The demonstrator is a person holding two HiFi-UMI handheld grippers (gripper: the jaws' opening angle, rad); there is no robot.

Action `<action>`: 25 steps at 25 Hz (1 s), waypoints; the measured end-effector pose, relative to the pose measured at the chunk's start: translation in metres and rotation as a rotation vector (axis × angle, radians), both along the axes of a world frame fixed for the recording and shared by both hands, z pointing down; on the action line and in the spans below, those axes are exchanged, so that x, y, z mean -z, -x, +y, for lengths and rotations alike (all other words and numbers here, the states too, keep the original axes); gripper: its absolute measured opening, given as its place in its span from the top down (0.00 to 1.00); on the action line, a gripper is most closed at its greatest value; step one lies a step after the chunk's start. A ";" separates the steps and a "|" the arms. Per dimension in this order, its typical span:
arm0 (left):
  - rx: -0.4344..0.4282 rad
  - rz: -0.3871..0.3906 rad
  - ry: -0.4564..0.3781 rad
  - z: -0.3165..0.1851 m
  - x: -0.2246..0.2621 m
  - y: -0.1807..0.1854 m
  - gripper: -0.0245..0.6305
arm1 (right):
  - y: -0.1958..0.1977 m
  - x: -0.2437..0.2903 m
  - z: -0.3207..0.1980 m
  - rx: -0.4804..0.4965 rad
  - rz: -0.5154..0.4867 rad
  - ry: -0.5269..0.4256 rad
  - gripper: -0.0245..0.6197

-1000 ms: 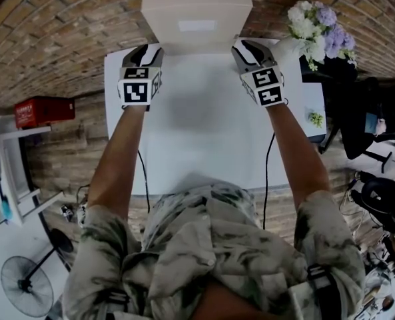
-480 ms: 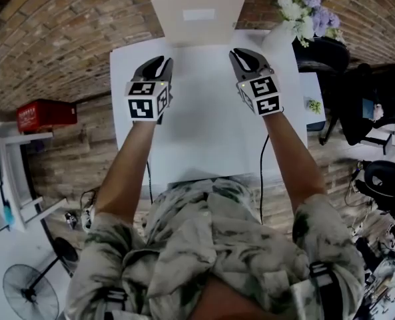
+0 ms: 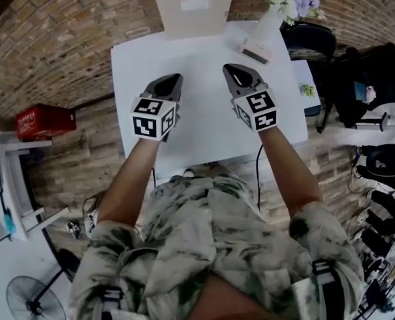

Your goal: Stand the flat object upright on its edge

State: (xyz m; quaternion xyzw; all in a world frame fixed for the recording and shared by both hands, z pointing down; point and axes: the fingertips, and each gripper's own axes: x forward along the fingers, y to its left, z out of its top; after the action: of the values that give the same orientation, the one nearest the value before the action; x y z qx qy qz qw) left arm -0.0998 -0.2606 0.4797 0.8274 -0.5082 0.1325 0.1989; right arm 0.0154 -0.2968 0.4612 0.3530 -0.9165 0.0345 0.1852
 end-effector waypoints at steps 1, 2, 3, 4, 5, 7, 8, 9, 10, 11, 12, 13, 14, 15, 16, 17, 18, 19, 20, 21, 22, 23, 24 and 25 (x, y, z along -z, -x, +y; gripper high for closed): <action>-0.016 0.003 0.002 0.012 0.000 -0.002 0.92 | -0.001 -0.001 0.012 -0.004 -0.003 0.008 0.93; -0.032 0.004 0.005 0.025 0.000 -0.003 0.93 | -0.002 -0.002 0.025 -0.007 -0.006 0.016 0.93; -0.048 0.005 0.010 0.038 -0.001 -0.003 0.93 | -0.002 -0.004 0.038 -0.009 -0.008 0.026 0.93; -0.063 0.006 0.018 0.051 -0.002 -0.003 0.93 | -0.003 -0.006 0.051 -0.010 -0.013 0.039 0.93; -0.079 0.008 0.026 0.064 -0.003 -0.004 0.93 | -0.004 -0.008 0.064 -0.011 -0.019 0.054 0.93; -0.110 0.011 0.042 0.090 -0.006 -0.006 0.93 | -0.008 -0.013 0.090 -0.015 -0.031 0.084 0.93; -0.124 0.012 0.051 0.103 -0.007 -0.006 0.93 | -0.010 -0.016 0.104 -0.017 -0.033 0.100 0.93; -0.136 0.013 0.060 0.116 -0.009 -0.006 0.93 | -0.013 -0.020 0.119 -0.017 -0.033 0.116 0.93; -0.147 0.015 0.069 0.128 -0.010 -0.006 0.93 | -0.014 -0.023 0.133 -0.015 -0.031 0.130 0.93; -0.155 0.018 0.078 0.140 -0.010 -0.005 0.93 | -0.016 -0.026 0.147 -0.011 -0.027 0.144 0.93; -0.163 0.021 0.088 0.152 -0.011 -0.004 0.93 | -0.016 -0.028 0.161 -0.006 -0.023 0.156 0.93; -0.172 0.021 0.095 0.164 -0.011 -0.003 0.93 | -0.017 -0.030 0.175 -0.002 -0.022 0.169 0.93; -0.181 0.020 0.100 0.175 -0.010 -0.002 0.93 | -0.019 -0.031 0.188 0.000 -0.022 0.180 0.93; -0.189 0.018 0.102 0.186 -0.010 -0.002 0.93 | -0.021 -0.032 0.201 0.000 -0.023 0.188 0.93; -0.195 0.016 0.104 0.196 -0.009 -0.002 0.93 | -0.023 -0.032 0.213 -0.004 -0.025 0.196 0.93; -0.199 0.017 0.107 0.206 -0.009 -0.001 0.93 | -0.025 -0.032 0.225 -0.010 -0.031 0.205 0.93; -0.200 0.021 0.112 0.215 -0.009 0.001 0.93 | -0.026 -0.032 0.236 -0.016 -0.037 0.216 0.93; -0.198 0.028 0.116 0.223 -0.009 0.003 0.93 | -0.027 -0.032 0.245 -0.022 -0.043 0.224 0.93; -0.194 0.035 0.116 0.230 -0.008 0.006 0.93 | -0.028 -0.032 0.254 -0.026 -0.046 0.229 0.93; -0.188 0.043 0.114 0.236 -0.007 0.009 0.93 | -0.028 -0.031 0.261 -0.029 -0.049 0.232 0.93; -0.181 0.050 0.111 0.242 -0.006 0.012 0.93 | -0.028 -0.030 0.268 -0.030 -0.050 0.234 0.93; -0.175 0.057 0.110 0.248 -0.005 0.014 0.93 | -0.027 -0.029 0.276 -0.030 -0.052 0.235 0.93; -0.171 0.063 0.110 0.255 -0.004 0.016 0.93 | -0.027 -0.028 0.283 -0.029 -0.053 0.237 0.93; -0.170 0.065 0.110 0.262 -0.003 0.018 0.93 | -0.026 -0.027 0.291 -0.028 -0.055 0.238 0.93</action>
State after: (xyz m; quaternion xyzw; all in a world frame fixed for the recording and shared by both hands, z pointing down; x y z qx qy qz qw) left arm -0.1176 0.0012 0.4830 0.8593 -0.4213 0.1496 0.2484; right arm 0.0415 -0.0060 0.4883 0.3399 -0.9057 0.1554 0.2001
